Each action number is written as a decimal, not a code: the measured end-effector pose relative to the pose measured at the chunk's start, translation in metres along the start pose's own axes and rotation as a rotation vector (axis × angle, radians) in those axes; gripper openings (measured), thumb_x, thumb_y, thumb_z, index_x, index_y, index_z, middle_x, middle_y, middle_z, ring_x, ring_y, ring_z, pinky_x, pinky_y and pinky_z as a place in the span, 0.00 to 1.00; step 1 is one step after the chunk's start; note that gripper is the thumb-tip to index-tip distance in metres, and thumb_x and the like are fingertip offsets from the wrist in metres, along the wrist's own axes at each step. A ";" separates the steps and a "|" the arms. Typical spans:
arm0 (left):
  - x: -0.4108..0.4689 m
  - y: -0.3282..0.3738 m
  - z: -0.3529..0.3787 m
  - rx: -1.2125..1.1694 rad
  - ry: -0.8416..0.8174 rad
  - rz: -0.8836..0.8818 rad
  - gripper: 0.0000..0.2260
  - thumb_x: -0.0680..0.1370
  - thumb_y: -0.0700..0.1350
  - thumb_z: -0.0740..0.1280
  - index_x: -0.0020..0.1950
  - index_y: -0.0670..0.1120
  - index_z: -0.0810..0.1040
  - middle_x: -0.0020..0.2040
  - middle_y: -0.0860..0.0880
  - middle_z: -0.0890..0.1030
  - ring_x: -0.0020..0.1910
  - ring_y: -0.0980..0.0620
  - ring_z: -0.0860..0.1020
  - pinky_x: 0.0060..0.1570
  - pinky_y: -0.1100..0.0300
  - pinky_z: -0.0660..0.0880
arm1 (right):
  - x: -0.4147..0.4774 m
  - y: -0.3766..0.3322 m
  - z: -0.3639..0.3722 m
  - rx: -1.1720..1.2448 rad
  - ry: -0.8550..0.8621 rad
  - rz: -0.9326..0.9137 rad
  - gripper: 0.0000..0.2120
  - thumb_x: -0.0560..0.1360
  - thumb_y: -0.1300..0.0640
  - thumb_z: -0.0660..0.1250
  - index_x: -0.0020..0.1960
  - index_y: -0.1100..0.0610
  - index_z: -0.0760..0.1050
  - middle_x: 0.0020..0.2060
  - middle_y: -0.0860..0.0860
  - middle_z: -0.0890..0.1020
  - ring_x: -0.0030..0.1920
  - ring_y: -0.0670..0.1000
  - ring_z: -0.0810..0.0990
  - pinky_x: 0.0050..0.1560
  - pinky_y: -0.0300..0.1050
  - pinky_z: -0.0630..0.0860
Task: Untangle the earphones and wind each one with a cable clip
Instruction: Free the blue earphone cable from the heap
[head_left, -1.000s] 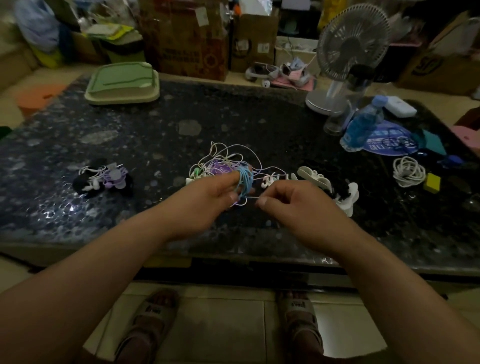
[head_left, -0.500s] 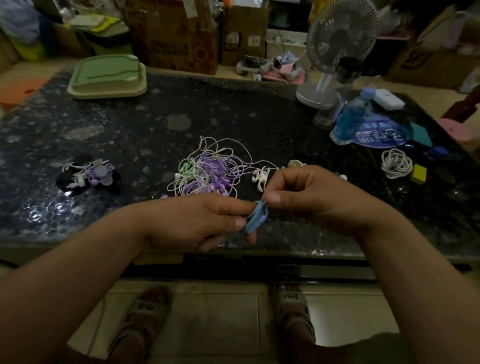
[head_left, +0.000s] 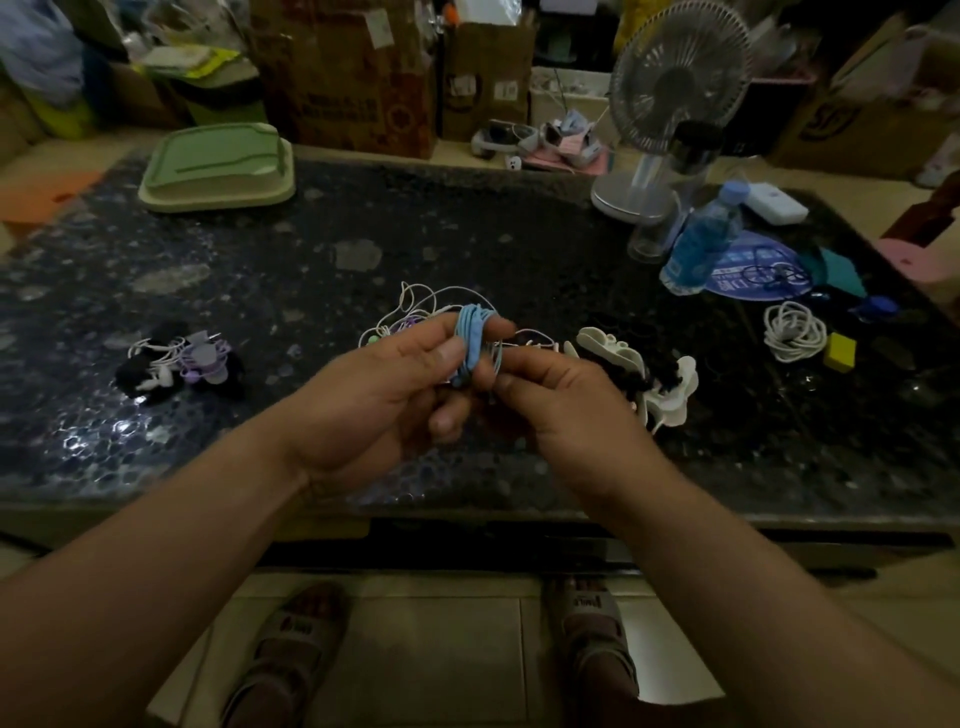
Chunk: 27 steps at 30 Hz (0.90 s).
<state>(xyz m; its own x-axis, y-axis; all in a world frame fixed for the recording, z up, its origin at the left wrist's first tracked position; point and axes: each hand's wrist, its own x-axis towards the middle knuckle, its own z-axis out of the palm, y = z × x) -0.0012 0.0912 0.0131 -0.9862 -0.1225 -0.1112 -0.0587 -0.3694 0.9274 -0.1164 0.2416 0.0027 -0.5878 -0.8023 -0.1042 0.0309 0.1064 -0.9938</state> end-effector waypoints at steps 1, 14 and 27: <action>0.001 -0.001 0.001 0.007 0.029 0.010 0.16 0.87 0.44 0.55 0.69 0.45 0.78 0.47 0.49 0.78 0.34 0.54 0.69 0.35 0.63 0.70 | -0.001 -0.001 0.002 -0.072 0.037 -0.021 0.14 0.85 0.63 0.62 0.59 0.54 0.85 0.50 0.52 0.88 0.54 0.48 0.86 0.61 0.48 0.81; 0.013 -0.008 0.010 -0.042 0.160 -0.034 0.14 0.85 0.52 0.57 0.47 0.45 0.74 0.39 0.49 0.73 0.32 0.52 0.67 0.34 0.58 0.66 | 0.001 0.006 0.005 -0.114 0.178 0.024 0.09 0.84 0.55 0.66 0.51 0.54 0.84 0.45 0.53 0.87 0.51 0.57 0.86 0.60 0.63 0.81; 0.019 -0.012 0.009 0.034 0.268 -0.089 0.16 0.87 0.54 0.57 0.50 0.43 0.74 0.49 0.41 0.75 0.54 0.39 0.76 0.64 0.32 0.76 | 0.010 0.010 -0.006 -0.240 0.166 -0.041 0.04 0.80 0.59 0.72 0.51 0.53 0.86 0.44 0.47 0.87 0.47 0.45 0.85 0.52 0.41 0.81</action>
<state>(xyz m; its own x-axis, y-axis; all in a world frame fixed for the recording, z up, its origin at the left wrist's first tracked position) -0.0203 0.1017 0.0033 -0.9012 -0.3320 -0.2787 -0.1524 -0.3591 0.9208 -0.1264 0.2383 -0.0076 -0.7097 -0.7035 -0.0371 -0.1759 0.2279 -0.9577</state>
